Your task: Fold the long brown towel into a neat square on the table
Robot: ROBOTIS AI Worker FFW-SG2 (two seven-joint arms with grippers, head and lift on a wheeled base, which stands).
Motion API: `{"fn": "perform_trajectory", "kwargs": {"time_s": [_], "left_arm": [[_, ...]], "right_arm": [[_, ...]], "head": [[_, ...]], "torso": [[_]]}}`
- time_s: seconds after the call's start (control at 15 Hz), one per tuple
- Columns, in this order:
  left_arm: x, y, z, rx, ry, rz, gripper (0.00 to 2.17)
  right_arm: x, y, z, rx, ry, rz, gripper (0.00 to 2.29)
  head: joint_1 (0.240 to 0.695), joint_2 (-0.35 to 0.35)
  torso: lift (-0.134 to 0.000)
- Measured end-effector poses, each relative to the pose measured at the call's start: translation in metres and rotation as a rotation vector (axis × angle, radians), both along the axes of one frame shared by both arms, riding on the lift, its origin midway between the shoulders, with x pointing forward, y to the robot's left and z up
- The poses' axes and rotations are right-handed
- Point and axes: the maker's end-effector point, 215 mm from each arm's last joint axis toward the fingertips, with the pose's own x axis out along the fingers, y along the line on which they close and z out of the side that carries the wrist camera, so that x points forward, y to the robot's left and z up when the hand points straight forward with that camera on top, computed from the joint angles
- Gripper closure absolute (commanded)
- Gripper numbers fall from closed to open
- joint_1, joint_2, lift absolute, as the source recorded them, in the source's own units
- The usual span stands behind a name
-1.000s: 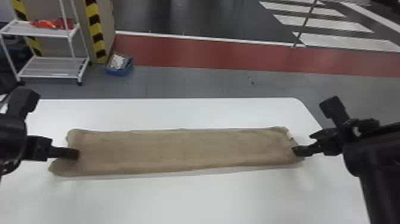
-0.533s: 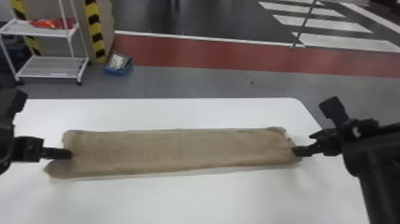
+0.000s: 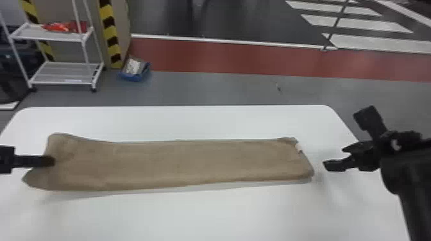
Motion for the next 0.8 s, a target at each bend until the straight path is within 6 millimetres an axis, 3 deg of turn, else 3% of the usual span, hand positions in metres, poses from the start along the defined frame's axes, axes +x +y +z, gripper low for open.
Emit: {"fn": "perform_trajectory", "kwargs": {"time_s": [0.2, 0.33, 0.53, 0.8], "left_arm": [[-0.004, 0.019, 0.016, -0.022, -0.021, 0.033, 2.14], [-0.012, 0.003, 0.038, -0.102, -0.032, 0.065, 2.14], [-0.005, -0.067, 0.094, -0.145, -0.167, -0.045, 2.14], [0.008, -0.161, 0.124, -0.122, -0.257, -0.177, 2.14]], "right_arm": [[-0.001, 0.001, -0.001, 0.003, -0.001, 0.002, 0.12], [-0.002, 0.001, -0.001, 0.005, -0.003, 0.001, 0.12], [-0.004, -0.002, 0.002, 0.007, -0.009, -0.007, 0.12], [-0.009, -0.006, 0.006, 0.009, -0.015, -0.013, 0.12]], "head": [[0.695, -0.085], [0.695, -0.091], [0.695, -0.161], [0.695, -0.269]], "torso": [[-0.124], [-0.124], [-0.124], [-0.124]]}}
